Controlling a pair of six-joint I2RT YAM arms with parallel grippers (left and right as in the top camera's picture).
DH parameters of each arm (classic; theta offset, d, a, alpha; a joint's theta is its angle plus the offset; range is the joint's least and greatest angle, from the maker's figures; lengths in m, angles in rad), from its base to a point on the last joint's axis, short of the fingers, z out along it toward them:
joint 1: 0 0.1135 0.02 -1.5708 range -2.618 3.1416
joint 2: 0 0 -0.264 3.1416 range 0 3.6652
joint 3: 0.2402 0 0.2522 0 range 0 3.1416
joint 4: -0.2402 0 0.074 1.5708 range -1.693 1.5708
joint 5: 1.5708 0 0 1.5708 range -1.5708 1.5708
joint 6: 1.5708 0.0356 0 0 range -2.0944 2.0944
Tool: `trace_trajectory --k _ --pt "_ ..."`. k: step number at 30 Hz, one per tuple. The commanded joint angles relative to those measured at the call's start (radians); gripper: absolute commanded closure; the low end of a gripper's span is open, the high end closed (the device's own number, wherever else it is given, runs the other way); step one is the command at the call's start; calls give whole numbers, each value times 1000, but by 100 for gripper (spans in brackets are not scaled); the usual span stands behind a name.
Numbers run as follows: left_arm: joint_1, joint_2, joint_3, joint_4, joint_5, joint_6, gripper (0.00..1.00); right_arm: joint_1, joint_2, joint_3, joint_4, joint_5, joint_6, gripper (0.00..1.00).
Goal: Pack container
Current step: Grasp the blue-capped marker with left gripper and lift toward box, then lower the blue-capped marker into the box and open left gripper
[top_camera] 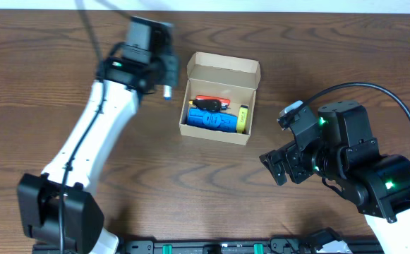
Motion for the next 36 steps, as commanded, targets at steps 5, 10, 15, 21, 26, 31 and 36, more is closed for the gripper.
trace_trajectory --k 5,10,15,21,26,31,36 --pt "-210 -5 16 40 47 758 94 -6 0 3 1 3 11 1" --pt "-296 18 15 13 -18 1092 94 -6 0 3 1 3 11 1" --pt "-309 56 14 -10 -58 1173 94 -6 0 3 1 3 11 1" --pt "-309 126 14 -118 -85 1315 94 -6 0 3 1 3 11 1" --pt "-309 165 14 -120 -79 1315 94 -6 0 3 1 3 11 1" --pt "-310 172 14 -135 -14 1316 94 -6 0 3 1 3 11 1" --pt "-309 172 14 -166 26 1333 95 -6 0 3 1 3 11 1"
